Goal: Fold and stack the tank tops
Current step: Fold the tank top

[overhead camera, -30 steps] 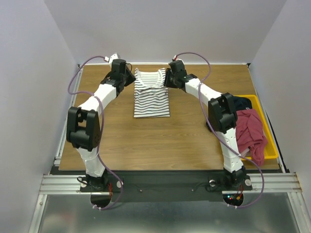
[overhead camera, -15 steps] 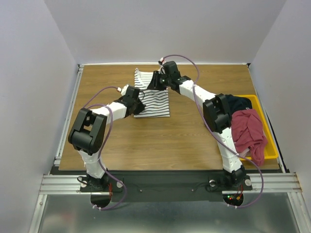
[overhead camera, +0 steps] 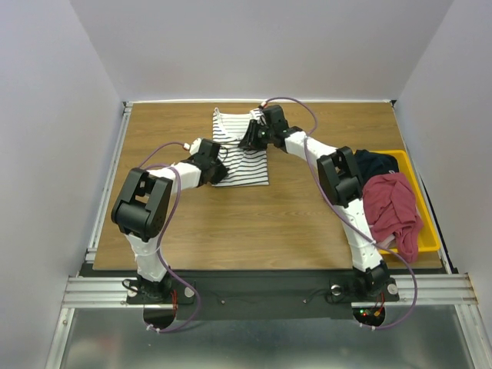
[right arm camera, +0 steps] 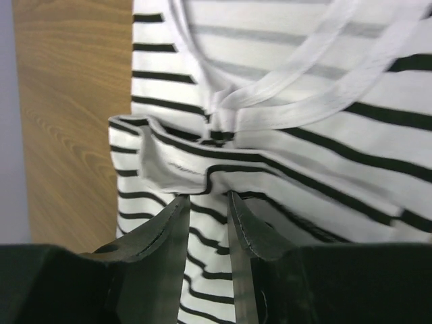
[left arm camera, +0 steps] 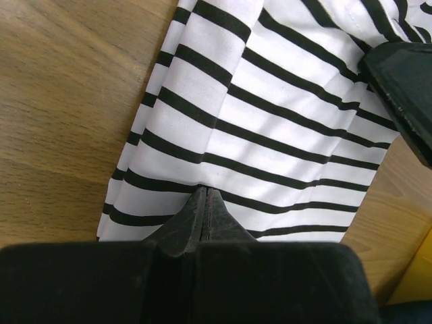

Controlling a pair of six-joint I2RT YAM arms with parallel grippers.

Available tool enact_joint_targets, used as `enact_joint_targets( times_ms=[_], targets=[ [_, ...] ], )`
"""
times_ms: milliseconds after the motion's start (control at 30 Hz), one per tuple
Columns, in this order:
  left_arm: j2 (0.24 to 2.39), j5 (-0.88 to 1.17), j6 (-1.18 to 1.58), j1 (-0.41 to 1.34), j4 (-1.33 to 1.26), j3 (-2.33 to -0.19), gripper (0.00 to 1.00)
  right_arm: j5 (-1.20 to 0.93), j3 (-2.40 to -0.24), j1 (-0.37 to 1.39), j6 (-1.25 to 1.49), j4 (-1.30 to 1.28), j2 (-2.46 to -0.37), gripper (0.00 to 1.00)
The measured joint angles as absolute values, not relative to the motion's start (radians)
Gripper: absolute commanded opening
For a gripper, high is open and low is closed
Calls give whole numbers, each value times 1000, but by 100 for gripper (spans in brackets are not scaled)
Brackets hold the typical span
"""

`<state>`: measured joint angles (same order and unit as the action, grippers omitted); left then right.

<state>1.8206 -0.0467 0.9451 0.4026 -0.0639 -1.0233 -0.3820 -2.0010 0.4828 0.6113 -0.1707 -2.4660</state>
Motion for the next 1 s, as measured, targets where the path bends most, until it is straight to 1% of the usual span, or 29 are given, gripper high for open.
enact_joint_targets(
  times_ms=[333,667,700,733,767,800,833,867,900,1000],
  targets=[
    [1820,-33,960,388,-85,-1008,0,-366,-1945,386,633,-109,-2465,35],
    [1788,-21,944,384,-98,-967,0,-279,-1845,375,588,-87,-2395,36],
    [1786,-14,936,384,-97,-966,0,-268,-1833,374,581,-86,-2387,36],
    [1784,-4,927,384,-97,-966,1,-262,-1827,374,577,-89,-2381,40],
    [1784,7,918,384,-97,-966,4,-256,-1816,374,572,-89,-2370,42],
    [1779,19,904,384,-96,-966,12,-251,-1811,374,569,-94,-2361,43],
    [1775,28,896,384,-93,-966,18,-241,-1802,374,563,-97,-2348,47],
    [1761,36,883,384,-87,-966,24,-235,-1797,373,559,-102,-2335,49],
    [1745,41,870,384,-80,-967,35,-229,-1788,373,553,-103,-2317,49],
    [1678,16,847,384,-37,-982,49,-213,-1742,373,547,-107,-2238,50]
  ],
)
